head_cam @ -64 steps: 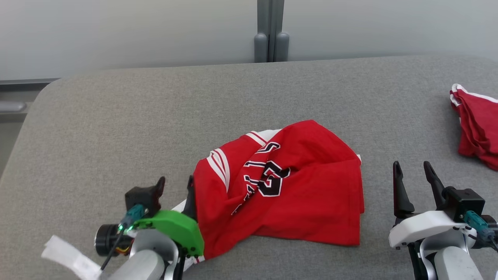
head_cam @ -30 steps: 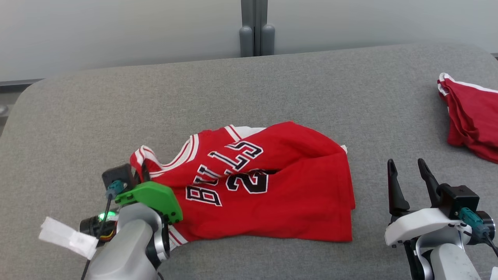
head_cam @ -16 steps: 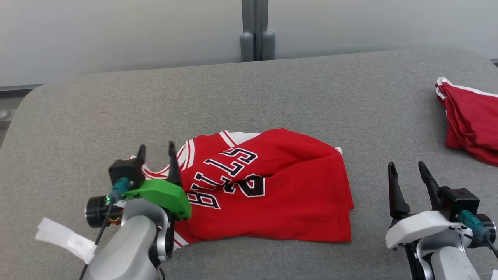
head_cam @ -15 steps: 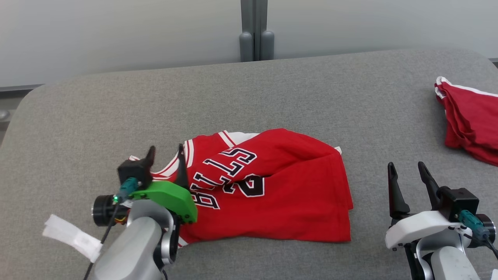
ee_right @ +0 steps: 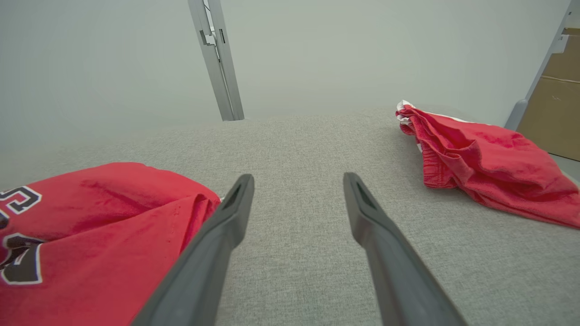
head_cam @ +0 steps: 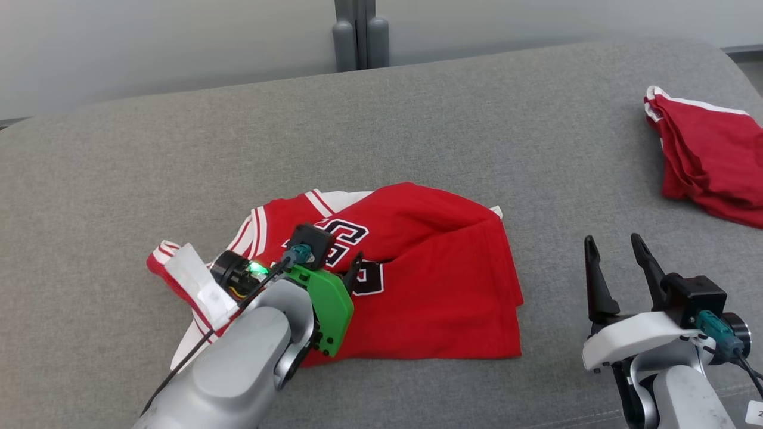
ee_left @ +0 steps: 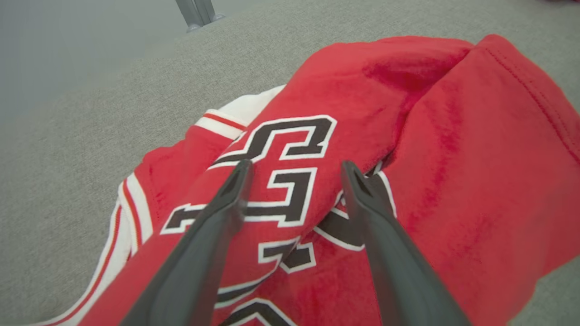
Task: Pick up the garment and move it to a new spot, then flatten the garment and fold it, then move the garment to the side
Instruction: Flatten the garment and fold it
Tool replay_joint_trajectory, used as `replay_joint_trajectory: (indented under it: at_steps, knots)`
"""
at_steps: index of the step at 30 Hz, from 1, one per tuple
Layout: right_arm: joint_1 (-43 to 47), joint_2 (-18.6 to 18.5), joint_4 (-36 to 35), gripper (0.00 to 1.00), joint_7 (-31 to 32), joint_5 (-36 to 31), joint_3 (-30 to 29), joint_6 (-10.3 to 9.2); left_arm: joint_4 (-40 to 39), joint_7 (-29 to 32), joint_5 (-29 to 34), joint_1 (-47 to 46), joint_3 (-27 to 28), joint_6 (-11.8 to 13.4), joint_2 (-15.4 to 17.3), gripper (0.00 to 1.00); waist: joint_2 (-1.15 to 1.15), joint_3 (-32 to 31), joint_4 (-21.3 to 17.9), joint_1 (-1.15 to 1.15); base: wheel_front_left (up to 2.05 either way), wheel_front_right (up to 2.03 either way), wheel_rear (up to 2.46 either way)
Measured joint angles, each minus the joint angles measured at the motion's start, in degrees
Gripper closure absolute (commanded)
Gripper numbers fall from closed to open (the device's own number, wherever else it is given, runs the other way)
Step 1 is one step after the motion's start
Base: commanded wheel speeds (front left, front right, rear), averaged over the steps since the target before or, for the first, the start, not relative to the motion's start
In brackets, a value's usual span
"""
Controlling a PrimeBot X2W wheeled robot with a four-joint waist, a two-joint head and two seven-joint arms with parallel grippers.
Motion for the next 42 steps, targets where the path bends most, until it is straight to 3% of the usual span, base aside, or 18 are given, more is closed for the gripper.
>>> replay_joint_trajectory:
  at_steps: [6, 11, 12, 13, 14, 22, 31, 39, 40, 41, 42]
  knots:
    - [-1.1, 0.0, 0.3, 0.00, -0.3, 0.0, 0.2, 0.00, 3.3, 0.0, 1.9, -3.2, -2.2, -2.6, -1.2, 0.00, 0.00, 2.3, -1.7, 0.00, 0.00, 0.00, 0.00]
    - [-2.1, 0.0, 0.7, 0.00, -0.8, 0.2, 0.7, 0.00, 7.8, 1.0, 2.9, -5.4, -3.8, -3.2, -2.2, 0.00, 0.00, 3.9, -2.9, 0.00, 0.00, 0.00, 0.00]
    - [-2.3, 0.0, 0.7, 0.00, -0.8, 0.3, 0.8, 0.00, 8.6, 1.0, 2.9, -5.7, -4.0, -3.2, -2.3, 0.29, 0.00, 4.1, -3.0, 0.00, 0.00, 0.00, 0.00]
    - [-2.5, 0.0, 0.9, 0.00, -0.8, 0.4, 0.9, 0.00, 9.4, 0.9, 3.0, -5.9, -4.1, -3.3, -2.4, 0.75, 0.00, 4.4, -3.2, 0.00, 0.00, 0.00, 0.00]
    - [-2.6, 0.0, 1.0, 0.00, -0.9, 0.5, 0.9, 0.00, 10.3, 0.9, 3.3, -6.2, -4.3, -3.4, -2.5, 1.00, 0.00, 4.6, -3.4, 0.00, 0.00, 0.00, 0.00]
    - [-3.4, 0.0, 1.8, 0.00, -1.6, 0.8, 1.1, 0.00, 14.1, -4.1, 2.9, -9.0, -2.8, -2.3, -4.3, 1.00, 0.00, 5.8, -4.2, 0.00, 0.00, 0.00, 0.00]
    - [-5.0, 0.0, 2.7, 0.00, -2.2, 1.2, 1.8, 0.00, 18.7, -11.9, -0.2, -15.8, 3.2, 3.7, -6.3, 1.00, 0.00, 7.7, -6.0, 0.00, 0.00, 0.00, 0.00]
    - [-6.7, 0.0, 3.5, 0.00, -2.6, 1.9, 2.9, 0.00, 23.5, -14.5, -2.9, -20.9, 7.1, 6.9, -7.0, 1.00, 0.00, 9.5, -8.4, 0.00, 0.00, 0.00, 0.00]
    - [-6.9, 0.0, 3.5, 0.00, -2.7, 2.2, 3.0, 0.00, 24.0, -14.8, -3.1, -21.0, 7.2, 6.9, -7.2, 0.82, 0.00, 9.7, -8.6, 0.00, 0.00, 0.00, 0.00]
    - [-6.9, 0.0, 3.6, 0.00, -2.7, 2.3, 3.0, 0.00, 24.4, -15.0, -3.3, -21.1, 7.4, 6.7, -7.3, 0.48, 0.00, 9.9, -8.8, 0.00, 0.00, 0.00, 0.00]
    - [-6.9, 0.0, 3.7, 0.00, -2.7, 2.3, 2.9, 0.00, 24.7, -15.2, -3.7, -21.2, 7.7, 6.7, -7.3, 0.00, 0.00, 10.1, -8.9, 0.00, 0.00, 0.00, 0.00]
